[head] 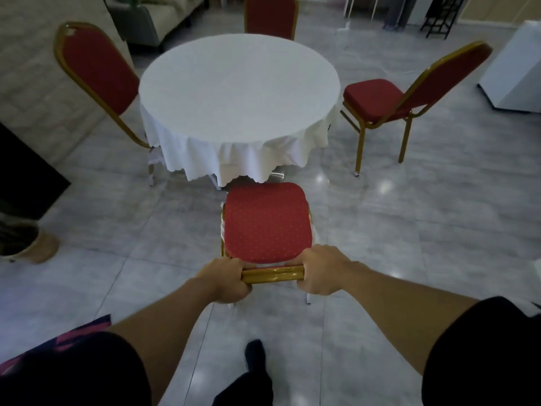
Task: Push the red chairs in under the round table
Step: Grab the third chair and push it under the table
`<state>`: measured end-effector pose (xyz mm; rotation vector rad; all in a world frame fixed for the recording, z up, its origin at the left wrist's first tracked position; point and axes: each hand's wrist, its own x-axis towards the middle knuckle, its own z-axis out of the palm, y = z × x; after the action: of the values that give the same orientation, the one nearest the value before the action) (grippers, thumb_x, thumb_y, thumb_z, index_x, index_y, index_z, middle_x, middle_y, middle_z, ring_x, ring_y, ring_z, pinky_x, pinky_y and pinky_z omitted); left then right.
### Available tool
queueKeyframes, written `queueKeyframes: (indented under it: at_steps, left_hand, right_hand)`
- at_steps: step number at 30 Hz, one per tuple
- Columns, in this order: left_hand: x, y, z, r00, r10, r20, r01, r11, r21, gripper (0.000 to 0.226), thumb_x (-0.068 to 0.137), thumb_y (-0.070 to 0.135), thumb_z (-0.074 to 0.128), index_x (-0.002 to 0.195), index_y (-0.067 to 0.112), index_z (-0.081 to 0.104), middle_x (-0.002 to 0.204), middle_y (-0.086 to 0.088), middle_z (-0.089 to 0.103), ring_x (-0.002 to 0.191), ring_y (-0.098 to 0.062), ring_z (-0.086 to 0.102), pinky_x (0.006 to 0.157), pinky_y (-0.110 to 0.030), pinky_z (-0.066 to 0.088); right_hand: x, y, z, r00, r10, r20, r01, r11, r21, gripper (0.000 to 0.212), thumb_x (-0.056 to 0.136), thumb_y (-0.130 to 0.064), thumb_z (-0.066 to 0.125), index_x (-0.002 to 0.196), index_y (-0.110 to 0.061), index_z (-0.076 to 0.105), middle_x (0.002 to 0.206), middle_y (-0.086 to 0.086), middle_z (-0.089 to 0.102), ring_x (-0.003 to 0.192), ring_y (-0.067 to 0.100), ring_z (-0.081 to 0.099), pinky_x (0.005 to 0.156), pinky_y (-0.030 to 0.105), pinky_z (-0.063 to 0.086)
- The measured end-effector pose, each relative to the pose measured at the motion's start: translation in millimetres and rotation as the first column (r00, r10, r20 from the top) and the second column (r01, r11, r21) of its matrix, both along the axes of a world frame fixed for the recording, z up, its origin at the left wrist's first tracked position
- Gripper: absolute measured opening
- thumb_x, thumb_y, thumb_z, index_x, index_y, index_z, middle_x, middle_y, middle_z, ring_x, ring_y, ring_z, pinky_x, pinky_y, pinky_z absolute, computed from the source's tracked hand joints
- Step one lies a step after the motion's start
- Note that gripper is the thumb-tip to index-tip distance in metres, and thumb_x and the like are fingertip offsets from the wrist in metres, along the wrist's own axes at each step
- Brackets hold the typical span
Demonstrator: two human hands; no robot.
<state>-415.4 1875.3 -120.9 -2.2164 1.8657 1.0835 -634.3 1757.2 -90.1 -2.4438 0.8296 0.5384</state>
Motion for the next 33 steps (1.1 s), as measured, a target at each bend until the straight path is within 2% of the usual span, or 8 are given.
queueKeyframes:
  at_steps: [5,8,13,17,22,28,31,33]
  left_hand:
    - [14.0,-51.7,-1.2,0.999,0.005,-0.048,-0.006,1.000,-0.020,0.027,0.086,0.028,0.059,0.108,0.037,0.072,0.074,0.013,0.057,0.073,-0.015,0.060,0.068,-0.026,0.043]
    - [29.9,-88.8,0.5,0.998,0.007,-0.064,-0.010,0.999,-0.032,0.024,0.086,0.025,0.060,0.099,0.043,0.068,0.071,0.015,0.059,0.067,-0.008,0.057,0.061,-0.023,0.040]
    - [67.1,-150.3,0.8,0.997,0.031,-0.073,-0.030,1.000,0.009,0.041,0.078,0.034,0.054,0.114,0.044,0.071,0.080,0.010,0.066,0.075,-0.015,0.063,0.066,-0.027,0.045]
    - [97.1,-200.3,-0.4,0.997,0.038,-0.061,-0.037,0.999,0.025,0.041,0.073,0.037,0.050,0.107,0.038,0.073,0.077,0.006,0.066,0.075,-0.019,0.064,0.065,-0.029,0.046]
    - [117.8,-242.0,0.0,0.995,0.054,-0.087,-0.053,0.998,0.016,0.017,0.076,0.028,0.054,0.086,0.027,0.068,0.062,0.006,0.060,0.059,-0.011,0.060,0.058,-0.025,0.042]
    - [126.5,-245.9,-3.1,0.992,0.026,-0.124,-0.022,0.999,0.031,0.030,0.076,0.028,0.056,0.101,0.031,0.073,0.067,0.006,0.062,0.063,-0.011,0.062,0.059,-0.024,0.045]
    - [124.4,-248.9,2.0,0.993,0.055,-0.106,-0.045,0.995,0.088,0.035,0.076,0.035,0.057,0.108,0.038,0.071,0.076,0.008,0.065,0.073,-0.012,0.065,0.064,-0.025,0.045]
    - [118.2,-252.0,14.2,0.990,0.071,-0.119,-0.053,0.988,0.145,0.043,0.081,0.047,0.065,0.124,0.047,0.066,0.086,0.014,0.069,0.079,-0.002,0.063,0.070,-0.022,0.043]
  right_hand:
    - [15.5,-57.2,-2.0,1.000,0.004,-0.007,-0.004,1.000,0.016,0.044,0.090,-0.038,0.058,0.130,-0.052,0.068,0.084,-0.013,0.068,0.076,0.013,0.061,0.074,0.035,0.056]
    - [32.4,-96.7,-3.2,1.000,-0.015,0.001,0.015,1.000,0.009,0.045,0.089,-0.040,0.058,0.131,-0.055,0.067,0.082,-0.014,0.065,0.075,0.013,0.060,0.075,0.036,0.057]
    - [68.9,-159.1,-2.8,1.000,-0.009,-0.013,0.009,1.000,-0.019,0.042,0.090,-0.038,0.057,0.126,-0.053,0.069,0.084,-0.012,0.069,0.080,0.019,0.065,0.079,0.039,0.058]
    - [98.9,-206.7,-1.3,0.999,-0.023,-0.028,0.022,0.999,-0.032,0.043,0.088,-0.038,0.056,0.125,-0.056,0.069,0.085,-0.011,0.070,0.082,0.020,0.065,0.079,0.039,0.057]
    - [124.2,-255.3,3.8,0.999,0.027,-0.044,-0.029,0.998,-0.052,0.044,0.088,-0.037,0.053,0.124,-0.058,0.067,0.089,-0.012,0.071,0.086,0.019,0.063,0.082,0.038,0.055]
    - [127.3,-267.7,-6.3,0.994,0.102,-0.031,-0.103,0.994,-0.022,0.048,0.085,-0.047,0.049,0.131,-0.053,0.063,0.091,-0.009,0.071,0.088,0.023,0.066,0.083,0.039,0.055]
    - [126.1,-271.7,-7.7,0.995,0.099,0.010,-0.099,0.995,-0.001,0.038,0.085,-0.052,0.055,0.120,-0.047,0.069,0.085,-0.009,0.071,0.082,0.020,0.066,0.077,0.037,0.053]
    - [125.2,-273.2,-6.0,0.996,0.091,0.011,-0.091,0.995,0.043,0.048,0.081,-0.072,0.060,0.118,-0.044,0.071,0.083,-0.011,0.069,0.081,0.016,0.067,0.078,0.037,0.053]
